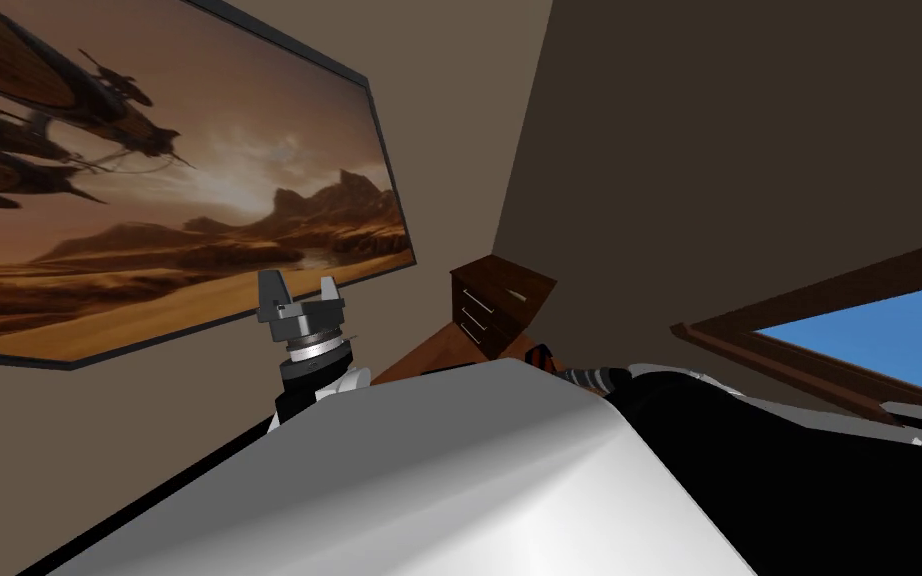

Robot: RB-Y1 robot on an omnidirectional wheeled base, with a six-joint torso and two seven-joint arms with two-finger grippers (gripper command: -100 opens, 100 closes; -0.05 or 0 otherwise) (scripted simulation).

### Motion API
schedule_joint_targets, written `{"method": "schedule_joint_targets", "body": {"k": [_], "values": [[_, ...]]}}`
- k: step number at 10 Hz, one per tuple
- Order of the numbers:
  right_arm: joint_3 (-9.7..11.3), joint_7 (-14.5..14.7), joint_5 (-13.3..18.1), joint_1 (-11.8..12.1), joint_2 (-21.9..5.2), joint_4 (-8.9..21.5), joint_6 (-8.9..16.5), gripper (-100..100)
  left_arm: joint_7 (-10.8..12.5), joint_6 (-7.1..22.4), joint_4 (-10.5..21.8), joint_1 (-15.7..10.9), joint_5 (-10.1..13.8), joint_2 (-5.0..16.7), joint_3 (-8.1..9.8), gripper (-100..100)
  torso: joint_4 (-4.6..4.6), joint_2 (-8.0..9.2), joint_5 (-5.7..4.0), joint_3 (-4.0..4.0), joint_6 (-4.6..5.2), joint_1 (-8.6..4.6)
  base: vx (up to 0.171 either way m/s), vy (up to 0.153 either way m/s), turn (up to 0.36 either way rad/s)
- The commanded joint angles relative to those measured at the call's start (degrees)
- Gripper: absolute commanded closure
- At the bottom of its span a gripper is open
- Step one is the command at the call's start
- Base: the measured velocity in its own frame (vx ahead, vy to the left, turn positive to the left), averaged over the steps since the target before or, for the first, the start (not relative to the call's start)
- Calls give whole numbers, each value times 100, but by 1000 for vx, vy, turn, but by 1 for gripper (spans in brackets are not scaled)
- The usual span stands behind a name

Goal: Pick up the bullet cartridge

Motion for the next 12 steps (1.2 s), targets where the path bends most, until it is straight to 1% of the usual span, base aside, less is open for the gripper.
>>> {"method": "schedule_joint_targets", "body": {"k": [1,2,3,4,5,6,7,9,10,11,12], "values": [[66,-60,134,170,-286,116,67,-100,0,0,0,0,0,0,0,0,0,0,0,0,0,0,66,81,213],[66,-60,134,170,-397,116,67,-100,0,0,0,-1,0,0,-1,0,-1,-7,3,-4,-6,11,57,63,118],[173,-129,275,221,-603,298,64,-100,0,0,0,0,0,0,0,0,-1,-5,2,-3,-1,7,63,66,236],[173,-129,275,221,-677,298,64,-100,0,0,0,-1,0,0,-1,0,-2,-8,2,-5,-6,8,60,45,111],[268,-194,408,266,-906,466,60,-100,0,0,0,0,0,0,0,0,-1,-7,1,-4,-1,2,72,63,210],[350,-253,533,306,-1085,608,53,-100,0,0,0,0,0,0,0,0,-2,-12,1,-7,-6,7,101,92,415],[350,-253,533,306,-1176,617,53,-100,0,0,0,-1,0,0,-1,0,-5,-23,4,-13,-9,16,100,66,109],[478,-356,754,366,-1575,864,36,-100,0,0,0,0,0,0,0,0,-5,-19,4,-12,-5,12,101,64,271],[524,-399,849,387,-1706,960,26,-100,0,0,0,0,0,0,0,0,-6,-27,2,-16,-7,12,138,71,297],[524,-399,849,387,-1736,960,26,-100,0,0,0,1,0,0,0,0,-8,-34,3,-20,-4,14,101,44,100],[558,-436,935,400,-1873,1039,14,-100,0,0,0,1,0,0,0,0,-6,-23,2,-14,1,10,89,32,215]]}}
